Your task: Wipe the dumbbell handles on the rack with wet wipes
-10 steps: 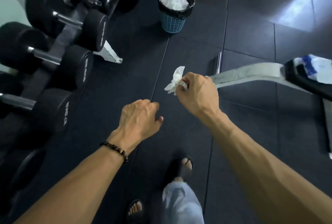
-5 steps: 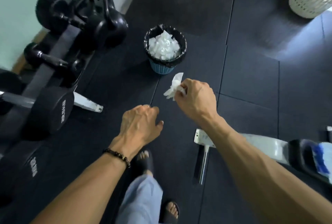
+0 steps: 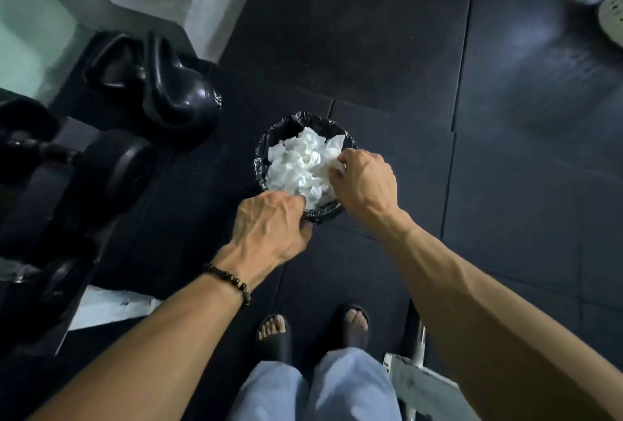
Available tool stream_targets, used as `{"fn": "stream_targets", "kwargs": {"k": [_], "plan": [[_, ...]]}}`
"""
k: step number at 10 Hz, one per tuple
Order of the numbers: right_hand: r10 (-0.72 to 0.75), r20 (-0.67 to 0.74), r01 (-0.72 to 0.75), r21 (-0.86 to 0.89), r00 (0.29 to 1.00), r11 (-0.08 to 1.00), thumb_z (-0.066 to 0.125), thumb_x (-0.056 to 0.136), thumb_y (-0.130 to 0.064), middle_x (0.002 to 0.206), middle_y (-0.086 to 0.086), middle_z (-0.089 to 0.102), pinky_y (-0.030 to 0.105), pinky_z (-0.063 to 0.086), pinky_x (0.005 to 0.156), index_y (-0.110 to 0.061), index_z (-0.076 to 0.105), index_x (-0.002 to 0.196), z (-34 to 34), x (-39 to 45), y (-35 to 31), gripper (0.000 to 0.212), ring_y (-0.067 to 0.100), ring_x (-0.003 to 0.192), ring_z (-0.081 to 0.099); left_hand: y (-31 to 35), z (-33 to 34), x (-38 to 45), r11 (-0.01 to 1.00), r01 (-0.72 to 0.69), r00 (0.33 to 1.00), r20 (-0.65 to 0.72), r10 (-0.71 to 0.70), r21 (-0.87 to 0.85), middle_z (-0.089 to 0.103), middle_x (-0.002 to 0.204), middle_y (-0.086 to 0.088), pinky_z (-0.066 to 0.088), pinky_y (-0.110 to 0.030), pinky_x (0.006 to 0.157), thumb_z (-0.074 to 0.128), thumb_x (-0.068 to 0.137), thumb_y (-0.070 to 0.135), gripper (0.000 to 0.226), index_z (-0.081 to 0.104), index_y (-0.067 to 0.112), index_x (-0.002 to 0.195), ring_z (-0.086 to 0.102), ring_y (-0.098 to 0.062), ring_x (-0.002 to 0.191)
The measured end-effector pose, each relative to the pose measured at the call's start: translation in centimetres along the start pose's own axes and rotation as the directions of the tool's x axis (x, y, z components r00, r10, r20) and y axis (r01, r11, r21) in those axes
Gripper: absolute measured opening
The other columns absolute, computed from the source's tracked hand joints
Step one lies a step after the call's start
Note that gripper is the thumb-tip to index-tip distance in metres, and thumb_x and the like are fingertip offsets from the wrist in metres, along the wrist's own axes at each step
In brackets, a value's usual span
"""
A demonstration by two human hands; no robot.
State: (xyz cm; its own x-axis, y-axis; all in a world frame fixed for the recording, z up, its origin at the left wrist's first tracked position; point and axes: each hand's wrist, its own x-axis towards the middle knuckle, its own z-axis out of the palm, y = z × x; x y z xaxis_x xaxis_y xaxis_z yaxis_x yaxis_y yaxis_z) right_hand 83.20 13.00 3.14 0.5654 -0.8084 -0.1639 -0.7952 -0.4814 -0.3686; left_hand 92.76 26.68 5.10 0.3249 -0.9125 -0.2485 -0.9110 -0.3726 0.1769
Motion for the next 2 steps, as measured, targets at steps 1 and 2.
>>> {"fn": "stream_targets", "kwargs": {"k": [1,2], "plan": [[-0.024,0.201,0.025,0.001,0.979,1.0,0.063,0.091,-0.03,0.11,0.009,0.062,0.038,0.049,0.075,-0.006,0.066,0.107,1.7,3.9,1.3,0.029,0.033,0.098,0.061,-0.1,0.7,3.4,0.998,0.059,0.997,0.042,-0.059,-0.015,0.064,0.095,0.001,0.04,-0.03,0.066,0.056,0.092,0.047,0.029,0.059,0.019,0.098,0.061,-0.019,0.091],[-0.044,0.211,0.026,0.086,0.977,0.996,0.064,0.087,-0.028,0.094,0.006,0.057,0.031,0.041,0.07,-0.016,0.06,0.081,1.5,5.9,2.8,0.014,0.031,0.088,0.056,-0.4,1.1,5.1,0.992,0.109,0.992,0.075,-0.104,-0.061,0.064,0.098,0.001,0.038,-0.03,0.068,0.056,0.091,0.049,0.033,0.06,0.02,0.104,0.059,-0.019,0.096]]}}
